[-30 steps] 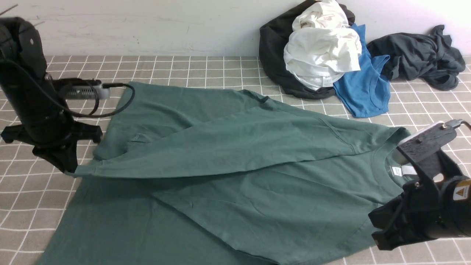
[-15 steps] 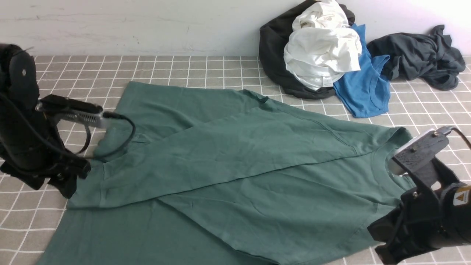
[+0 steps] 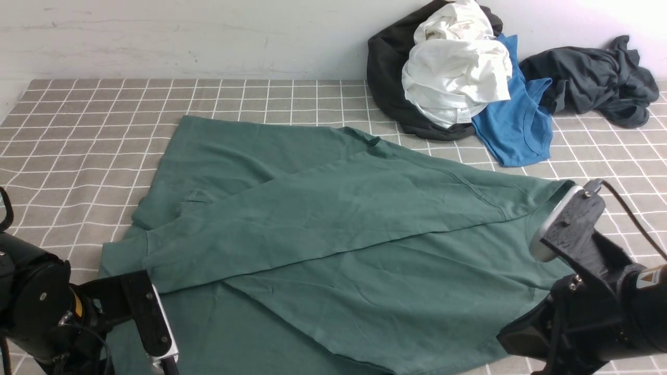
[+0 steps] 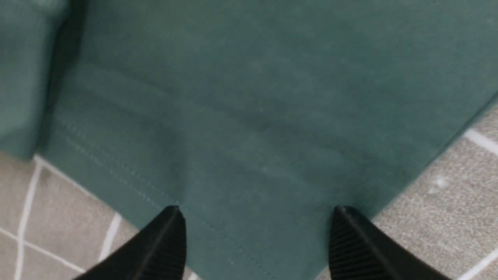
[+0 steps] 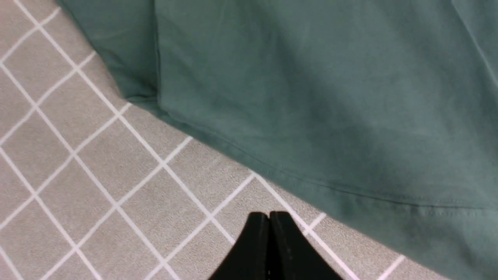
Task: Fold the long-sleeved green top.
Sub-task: Use both arms simultaneously to clamp the lower edge of the clothing fabric
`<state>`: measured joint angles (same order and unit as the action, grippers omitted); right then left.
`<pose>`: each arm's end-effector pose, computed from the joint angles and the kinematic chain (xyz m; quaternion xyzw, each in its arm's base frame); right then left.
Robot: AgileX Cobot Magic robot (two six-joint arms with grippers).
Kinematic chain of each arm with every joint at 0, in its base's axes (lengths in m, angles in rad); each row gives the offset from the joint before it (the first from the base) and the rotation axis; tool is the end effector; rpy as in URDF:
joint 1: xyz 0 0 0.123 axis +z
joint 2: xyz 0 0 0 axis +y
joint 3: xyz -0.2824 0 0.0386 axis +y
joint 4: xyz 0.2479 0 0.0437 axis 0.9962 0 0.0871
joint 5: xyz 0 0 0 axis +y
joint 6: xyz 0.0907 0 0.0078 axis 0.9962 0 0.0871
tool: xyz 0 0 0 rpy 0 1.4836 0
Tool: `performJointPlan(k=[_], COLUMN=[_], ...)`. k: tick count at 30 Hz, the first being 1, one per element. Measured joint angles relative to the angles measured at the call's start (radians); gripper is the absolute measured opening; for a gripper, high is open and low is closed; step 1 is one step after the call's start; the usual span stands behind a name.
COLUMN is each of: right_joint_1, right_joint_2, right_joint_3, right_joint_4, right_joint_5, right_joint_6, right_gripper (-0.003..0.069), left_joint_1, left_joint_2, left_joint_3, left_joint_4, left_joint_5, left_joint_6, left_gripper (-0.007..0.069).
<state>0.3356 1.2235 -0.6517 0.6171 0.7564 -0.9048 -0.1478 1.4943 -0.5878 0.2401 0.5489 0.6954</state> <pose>0.1836 0.1024 0.2283 -0.3968 0.8716 0.1882 0.2180 0.2226 -0.0217 0.1510 0.4912 0.8622 0.0969 0.0771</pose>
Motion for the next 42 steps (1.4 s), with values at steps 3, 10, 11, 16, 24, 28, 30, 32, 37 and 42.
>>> performJointPlan(k=[3, 10, 11, 16, 24, 28, 30, 32, 37, 42], right_joint_1=[0.0, 0.0, 0.0, 0.0, 0.0, 0.0, 0.0, 0.0, 0.0, 0.0], right_joint_2=[0.0, 0.0, 0.0, 0.0, 0.0, 0.0, 0.0, -0.003, -0.038, -0.038], right_joint_3=[0.0, 0.0, 0.0, 0.0, 0.0, 0.0, 0.0, 0.0, 0.0, -0.059], right_joint_4=[0.015, 0.02, 0.021, 0.037, 0.066, 0.068, 0.074, 0.089, 0.116, 0.061], right_joint_5=[0.004, 0.03, 0.031, 0.033, 0.048, 0.048, 0.048, 0.049, 0.05, 0.025], right_joint_6=[-0.007, -0.024, -0.025, -0.026, -0.033, -0.033, -0.033, -0.037, -0.078, -0.155], right_gripper=[-0.0007, -0.0007, -0.0007, -0.0007, -0.0007, -0.0007, -0.0007, -0.0007, -0.0007, 0.0015], left_joint_1=[-0.014, -0.018, -0.022, -0.037, -0.04, -0.059, -0.079, -0.093, -0.097, -0.097], left_joint_2=[-0.001, -0.007, -0.012, -0.028, 0.028, 0.029, 0.016, -0.018, -0.126, -0.259], left_joint_3=[0.0, 0.0, 0.0, 0.0, -0.002, -0.002, 0.0, 0.0, 0.0, 0.0], left_joint_4=[0.001, -0.032, -0.045, -0.076, -0.053, -0.011, 0.023, 0.051, 0.061, 0.058], left_joint_5=[-0.001, 0.045, 0.054, 0.07, 0.053, 0.054, 0.053, 0.045, 0.017, 0.029], left_joint_6=[0.019, 0.086, 0.095, 0.136, 0.145, 0.145, 0.145, 0.138, 0.051, -0.187], left_gripper=[0.0459, 0.0459, 0.0459, 0.0456, 0.0321, 0.0187, 0.0083, 0.0023, -0.0005, -0.0007])
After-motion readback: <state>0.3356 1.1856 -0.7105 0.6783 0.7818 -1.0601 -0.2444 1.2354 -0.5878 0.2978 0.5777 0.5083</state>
